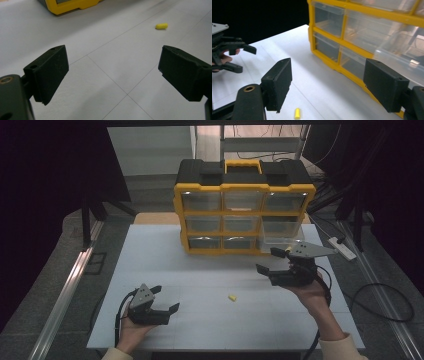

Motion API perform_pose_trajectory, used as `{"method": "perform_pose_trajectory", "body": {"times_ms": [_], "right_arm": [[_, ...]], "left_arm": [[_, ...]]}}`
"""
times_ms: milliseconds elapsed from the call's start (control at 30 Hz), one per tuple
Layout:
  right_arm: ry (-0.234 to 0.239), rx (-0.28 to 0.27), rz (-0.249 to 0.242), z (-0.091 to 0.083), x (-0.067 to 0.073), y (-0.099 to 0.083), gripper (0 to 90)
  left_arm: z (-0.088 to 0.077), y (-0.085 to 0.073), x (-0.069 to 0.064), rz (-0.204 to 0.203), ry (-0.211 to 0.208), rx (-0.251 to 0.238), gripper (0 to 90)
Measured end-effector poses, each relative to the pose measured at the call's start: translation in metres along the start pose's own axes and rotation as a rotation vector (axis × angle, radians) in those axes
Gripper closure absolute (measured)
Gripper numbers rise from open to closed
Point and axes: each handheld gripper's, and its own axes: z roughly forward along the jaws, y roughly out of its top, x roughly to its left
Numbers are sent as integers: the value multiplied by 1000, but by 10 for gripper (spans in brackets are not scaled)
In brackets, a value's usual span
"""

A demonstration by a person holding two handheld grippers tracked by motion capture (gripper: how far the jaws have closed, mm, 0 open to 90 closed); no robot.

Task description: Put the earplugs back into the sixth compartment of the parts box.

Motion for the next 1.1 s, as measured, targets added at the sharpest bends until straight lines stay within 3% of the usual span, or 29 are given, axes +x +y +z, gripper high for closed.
{"method": "perform_pose_trajectory", "body": {"times_ms": [800, 1100], "right_arm": [[83, 164, -43, 44, 24, -15, 233], [101, 252, -86, 62, 35, -25, 233]], "left_arm": [[0, 0, -1, 8, -1, 6, 94], [0, 0, -1, 10, -2, 7, 94]]}}
